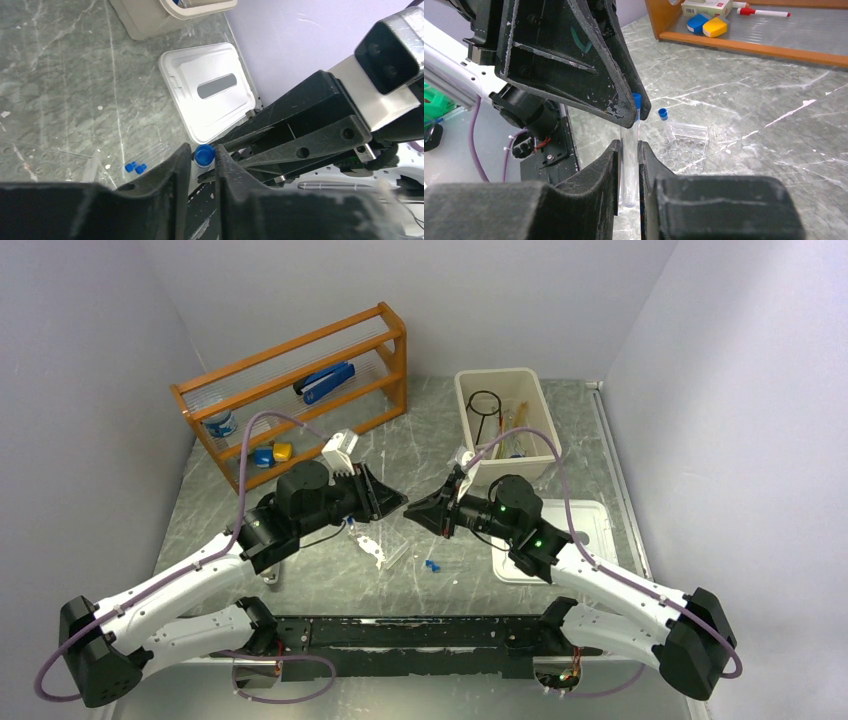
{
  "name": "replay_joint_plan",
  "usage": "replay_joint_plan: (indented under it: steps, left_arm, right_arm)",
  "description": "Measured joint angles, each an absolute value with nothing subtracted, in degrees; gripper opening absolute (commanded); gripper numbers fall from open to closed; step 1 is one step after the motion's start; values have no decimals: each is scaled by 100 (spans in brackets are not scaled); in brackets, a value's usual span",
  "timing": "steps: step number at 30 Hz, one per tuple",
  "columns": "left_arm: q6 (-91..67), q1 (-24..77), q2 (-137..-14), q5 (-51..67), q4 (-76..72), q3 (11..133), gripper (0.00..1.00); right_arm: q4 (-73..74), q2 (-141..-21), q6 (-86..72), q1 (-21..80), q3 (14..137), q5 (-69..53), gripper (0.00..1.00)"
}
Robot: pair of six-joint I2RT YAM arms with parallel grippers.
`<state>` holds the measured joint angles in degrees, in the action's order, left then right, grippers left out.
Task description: Organize the chemistry lab equipment
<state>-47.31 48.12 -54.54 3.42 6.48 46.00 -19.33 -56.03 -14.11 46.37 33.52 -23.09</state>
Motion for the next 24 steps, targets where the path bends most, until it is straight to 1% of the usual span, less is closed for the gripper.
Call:
replay_joint_plan:
  steps: [2, 3, 4, 5, 7, 8, 9, 10, 13, 19, 24]
  left_arm:
    - [-4742, 4805, -5457, 427, 591, 4591, 16]
    - [-4740, 4803, -5457, 451, 576, 4584, 10]
    - [-4733, 4797, -5457, 471, 563, 4571, 6]
    - [-4735, 4786, -5457, 491, 554, 4560, 5]
    - [-4718, 4777, -5457, 528, 543, 4534, 5]
    - [-4689, 4777, -5457, 528, 550, 4525, 5]
    - [-4646, 4777, -5457, 526, 580, 4525, 5]
    - [-4578, 4777, -5454, 517, 607, 4525, 5]
    - [-4244, 4777, -5384, 263, 746, 4495, 5]
    - [-3540, 4777, -4910, -1107, 1197, 4134, 5]
    - [-3216, 4858, -4792, -2008, 1223, 3704, 5]
  right_arm:
    - [-1951, -5610, -1409, 4637, 3341, -2333, 12]
    - [-1953, -5614, -1406, 4637, 3339, -2342, 12]
    - [-1953, -5616, -1404, 4637, 3336, -2342, 15]
    - [-1949, -5627, -1404, 4637, 3334, -2338, 22]
    - [-1940, -5662, -1409, 4637, 3332, -2333, 44]
    - [-1940, -5686, -1415, 4637, 3332, -2318, 50]
    - [-1925, -5708, -1409, 4637, 3332, -2290, 53]
    - [-1896, -5736, -1424, 4637, 3332, -2259, 55]
    - [-1865, -5741, -1431, 4637, 3299, -2069, 56]
    - [-1793, -5710, -1531, 4637, 2917, -1614, 56]
    - [-1723, -5728, -1664, 4637, 2711, -1321, 56]
